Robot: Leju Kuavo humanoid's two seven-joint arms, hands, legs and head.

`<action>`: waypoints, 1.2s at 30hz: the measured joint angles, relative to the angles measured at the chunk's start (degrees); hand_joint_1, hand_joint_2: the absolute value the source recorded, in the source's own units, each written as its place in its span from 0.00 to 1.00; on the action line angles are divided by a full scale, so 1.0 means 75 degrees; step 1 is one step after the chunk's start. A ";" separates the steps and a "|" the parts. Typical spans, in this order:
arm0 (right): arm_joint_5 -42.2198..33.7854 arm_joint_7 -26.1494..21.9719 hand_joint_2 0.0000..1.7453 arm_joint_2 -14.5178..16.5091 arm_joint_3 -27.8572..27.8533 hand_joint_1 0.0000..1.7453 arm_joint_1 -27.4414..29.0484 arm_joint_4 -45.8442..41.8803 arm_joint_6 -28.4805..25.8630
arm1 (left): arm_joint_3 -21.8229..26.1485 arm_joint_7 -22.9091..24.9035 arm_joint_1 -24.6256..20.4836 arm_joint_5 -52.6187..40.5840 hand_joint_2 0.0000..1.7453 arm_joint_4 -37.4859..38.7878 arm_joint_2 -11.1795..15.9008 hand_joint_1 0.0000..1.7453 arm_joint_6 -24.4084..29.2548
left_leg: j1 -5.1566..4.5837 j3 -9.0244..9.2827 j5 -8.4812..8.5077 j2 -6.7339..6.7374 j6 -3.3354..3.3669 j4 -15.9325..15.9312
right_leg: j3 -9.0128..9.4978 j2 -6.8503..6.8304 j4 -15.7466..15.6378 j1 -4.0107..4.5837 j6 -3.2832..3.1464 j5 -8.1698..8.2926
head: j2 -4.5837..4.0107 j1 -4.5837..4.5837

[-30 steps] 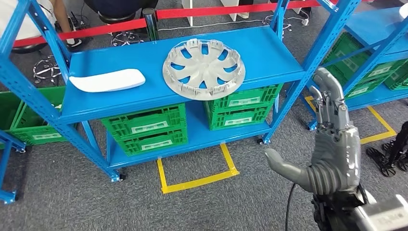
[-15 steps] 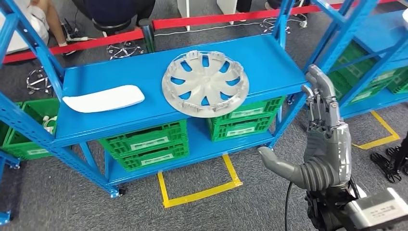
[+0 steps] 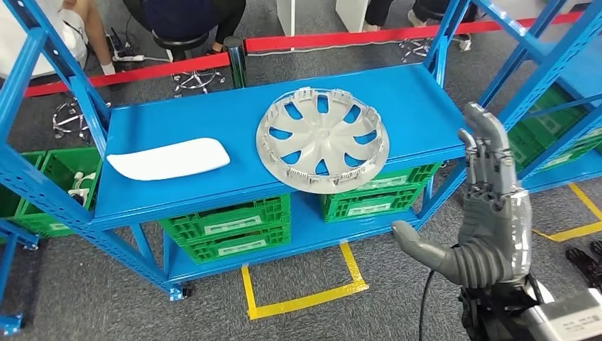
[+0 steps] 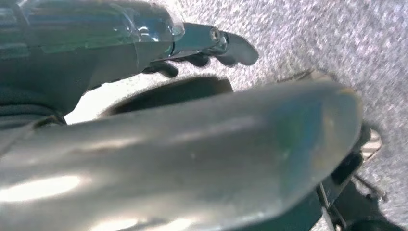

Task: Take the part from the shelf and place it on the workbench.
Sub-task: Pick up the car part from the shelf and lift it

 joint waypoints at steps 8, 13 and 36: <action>-0.0001 -0.0014 1.00 0.0029 0.0003 0.00 0.0006 0.0023 0.0004 | -0.0002 -0.0036 -0.0015 -0.0001 0.00 0.0002 0.0017 0.00 0.0000 | 0.0023 -0.1114 -0.0711 -0.0016 -0.0264 0.1770 | 0.0474 -0.0032 -0.0353 -0.0077 -0.0053 0.0033 | 0.0000 -0.0157; -0.0004 -0.0011 1.00 0.0050 0.0007 0.00 0.0004 0.0034 0.0029 | -0.0003 -0.0038 -0.0006 0.0025 0.00 0.0003 0.0035 0.00 0.0000 | 0.0005 -0.0740 0.0520 -0.0011 -0.0160 0.0148 | 0.0725 -0.0022 -0.0328 -0.0071 0.0066 -0.0183 | 0.0000 -0.0207; -0.0024 0.0004 1.00 0.0059 0.0002 0.00 -0.0008 0.0090 0.0064 | -0.0003 -0.0039 -0.0002 0.0080 0.00 0.0003 0.0028 0.00 -0.0012 | -0.0030 -0.0666 0.0571 -0.0013 0.0027 -0.0021 | 0.0836 -0.0032 -0.0441 -0.0065 0.0226 -0.0273 | 0.0001 -0.0028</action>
